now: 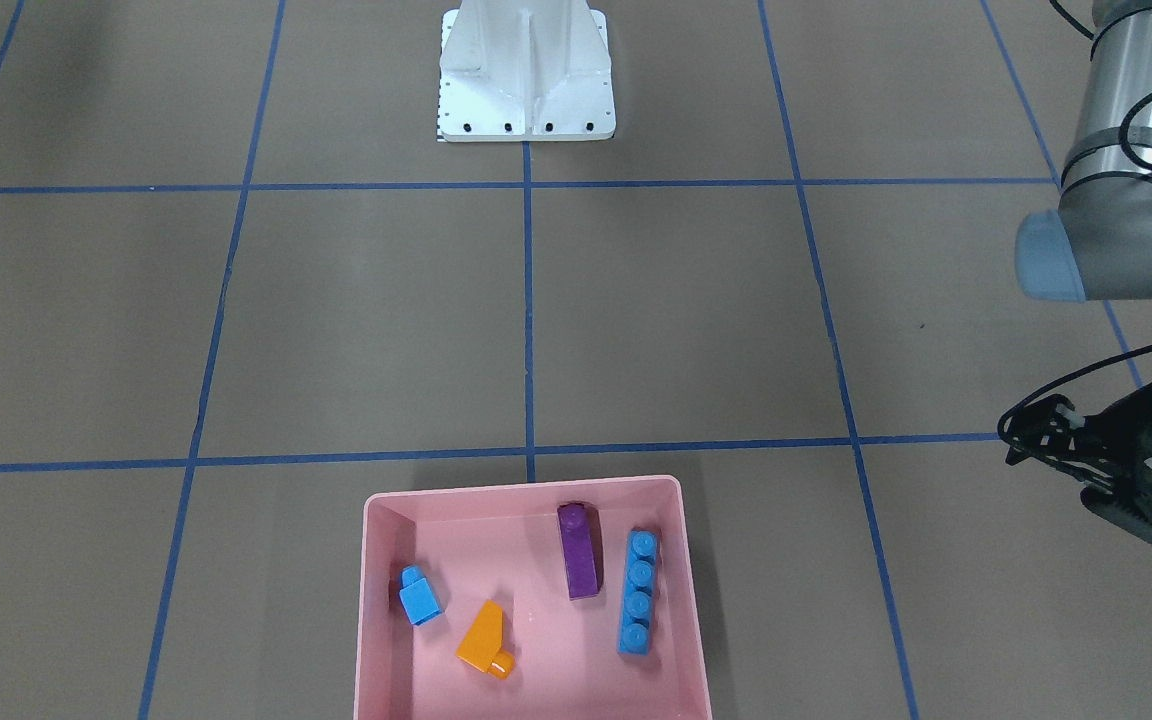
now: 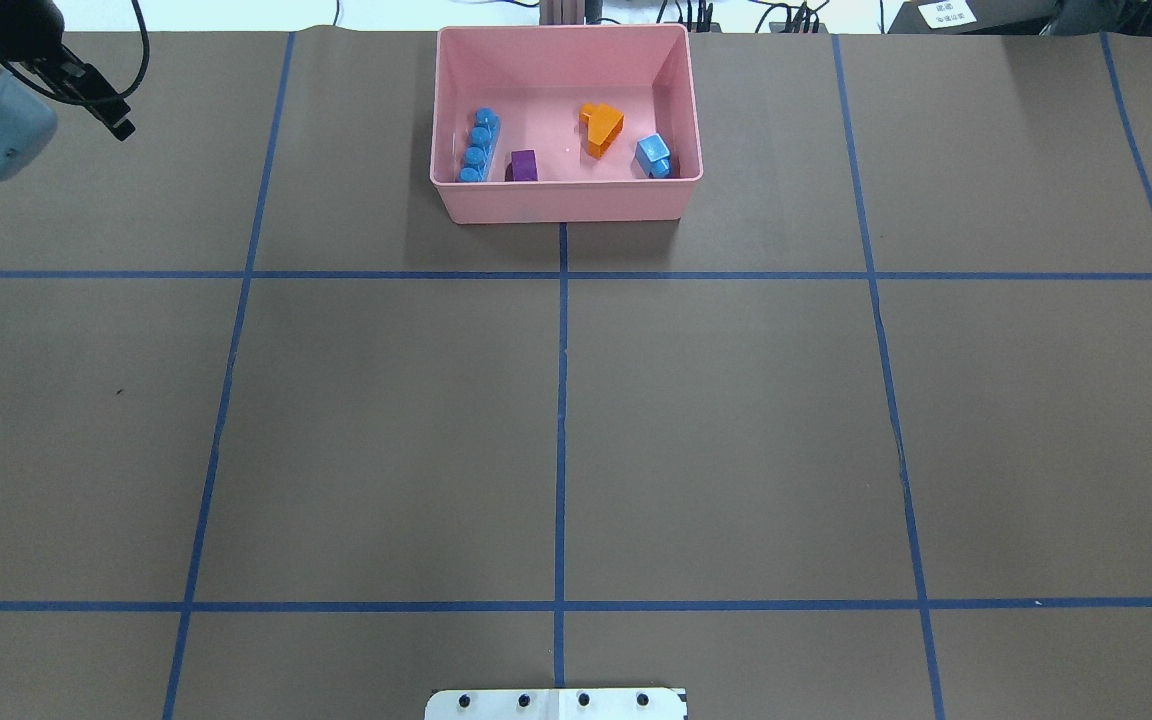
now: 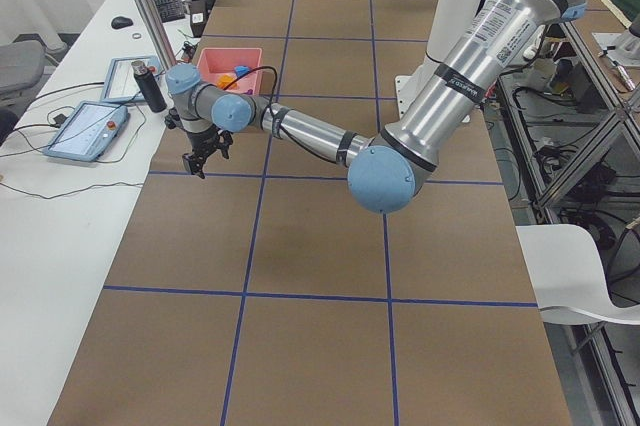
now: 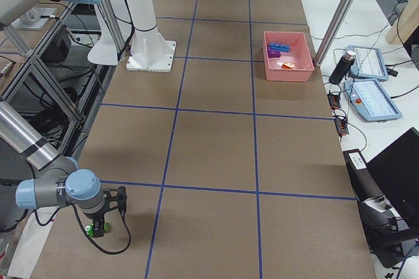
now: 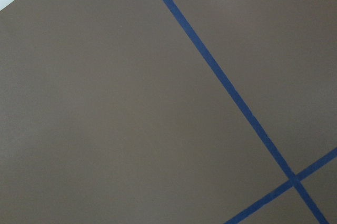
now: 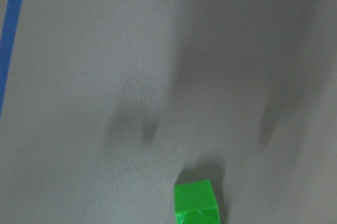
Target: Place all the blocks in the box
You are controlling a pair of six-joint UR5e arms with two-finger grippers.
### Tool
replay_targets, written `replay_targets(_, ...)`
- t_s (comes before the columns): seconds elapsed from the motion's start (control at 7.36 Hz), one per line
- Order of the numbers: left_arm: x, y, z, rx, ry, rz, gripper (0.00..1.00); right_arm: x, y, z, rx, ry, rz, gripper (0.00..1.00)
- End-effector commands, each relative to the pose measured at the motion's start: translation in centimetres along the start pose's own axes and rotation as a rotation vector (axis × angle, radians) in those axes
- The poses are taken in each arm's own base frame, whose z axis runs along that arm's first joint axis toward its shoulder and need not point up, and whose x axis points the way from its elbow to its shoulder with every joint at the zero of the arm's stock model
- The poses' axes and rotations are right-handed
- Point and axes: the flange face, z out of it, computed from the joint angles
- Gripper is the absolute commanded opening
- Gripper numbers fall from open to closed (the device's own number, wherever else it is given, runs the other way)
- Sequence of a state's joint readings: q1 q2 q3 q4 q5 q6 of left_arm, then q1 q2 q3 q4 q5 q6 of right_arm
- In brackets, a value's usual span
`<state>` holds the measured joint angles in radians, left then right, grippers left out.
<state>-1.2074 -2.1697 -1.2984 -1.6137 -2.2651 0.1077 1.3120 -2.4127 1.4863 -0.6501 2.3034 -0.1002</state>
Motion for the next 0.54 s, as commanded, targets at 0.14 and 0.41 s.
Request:
replay_targets(0.14, 0.4, -0.1, -0.4, 0.010, 0.003, 0.008, 1.00, 1.5, 1.3, 2.1, -0.035, -0.039, -0.033, 0.99)
replay_targets(0.41, 0.5, 1.1, -0.2, 0.009, 0.005, 0.009, 1.00, 1.5, 0.3, 2.1, -0.025, -0.040, -0.059, 0.52)
